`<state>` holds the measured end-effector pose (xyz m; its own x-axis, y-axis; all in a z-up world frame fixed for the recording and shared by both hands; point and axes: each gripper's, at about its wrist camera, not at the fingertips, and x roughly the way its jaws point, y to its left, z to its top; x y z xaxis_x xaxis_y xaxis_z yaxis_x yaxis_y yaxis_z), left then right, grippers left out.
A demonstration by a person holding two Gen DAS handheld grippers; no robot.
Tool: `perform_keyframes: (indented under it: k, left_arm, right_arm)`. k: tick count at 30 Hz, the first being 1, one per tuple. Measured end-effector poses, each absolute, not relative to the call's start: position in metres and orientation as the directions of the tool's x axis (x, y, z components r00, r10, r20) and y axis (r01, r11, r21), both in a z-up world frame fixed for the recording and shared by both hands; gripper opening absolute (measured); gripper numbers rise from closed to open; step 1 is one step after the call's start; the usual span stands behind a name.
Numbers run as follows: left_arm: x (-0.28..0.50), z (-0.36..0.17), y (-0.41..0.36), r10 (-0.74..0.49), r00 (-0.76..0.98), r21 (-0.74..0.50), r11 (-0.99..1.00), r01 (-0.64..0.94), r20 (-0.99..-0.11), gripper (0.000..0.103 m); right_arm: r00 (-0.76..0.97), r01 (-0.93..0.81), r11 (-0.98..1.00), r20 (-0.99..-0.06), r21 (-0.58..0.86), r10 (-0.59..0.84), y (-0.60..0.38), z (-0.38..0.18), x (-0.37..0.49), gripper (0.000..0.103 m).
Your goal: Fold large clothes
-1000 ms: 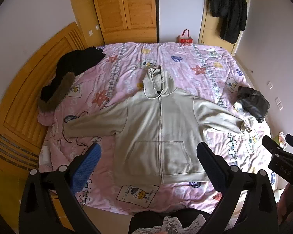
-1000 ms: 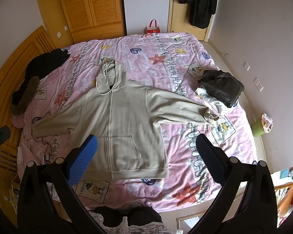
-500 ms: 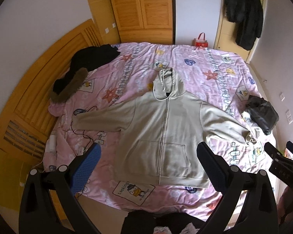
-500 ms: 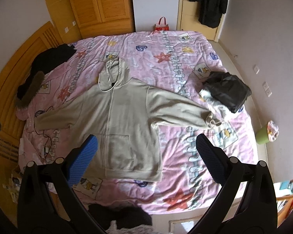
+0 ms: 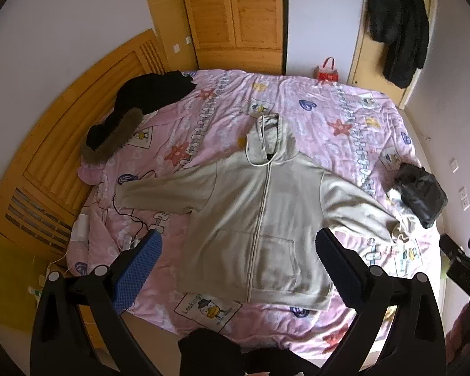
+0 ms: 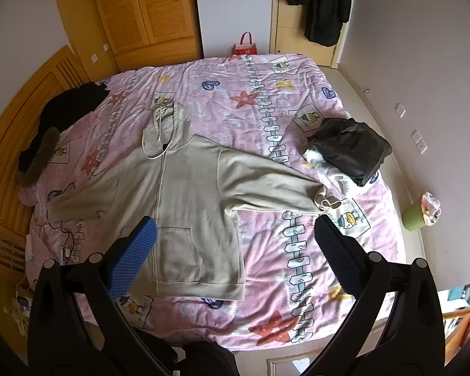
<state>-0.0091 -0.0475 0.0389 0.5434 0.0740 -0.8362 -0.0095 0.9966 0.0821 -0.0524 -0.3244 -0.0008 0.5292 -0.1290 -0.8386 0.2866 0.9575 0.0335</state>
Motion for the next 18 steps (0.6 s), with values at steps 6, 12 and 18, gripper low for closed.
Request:
perform_keyframes:
  k: [6, 12, 18]
  left_arm:
    - [0.013, 0.04, -0.013, 0.05, 0.559, 0.03, 0.999, -0.044, -0.828, 0.095]
    - [0.049, 0.026, 0.048, 0.073, 0.58, 0.009, 0.994, -0.113, -0.811, 0.095]
    - [0.124, -0.019, 0.162, 0.105, 0.502, -0.014, 0.974, -0.226, -0.859, 0.095]
  right_arm:
    - [0.542, 0.307, 0.952, -0.825, 0.016, -0.162, -0.305, 0.008, -0.041, 0.098]
    - [0.591, 0.305, 0.952, -0.787, 0.017, -0.175, -0.253, 0.019, 0.004, 0.098]
    - [0.612, 0.248, 0.969, -0.777, 0.011, -0.148, -0.161, 0.02, 0.088, 0.098]
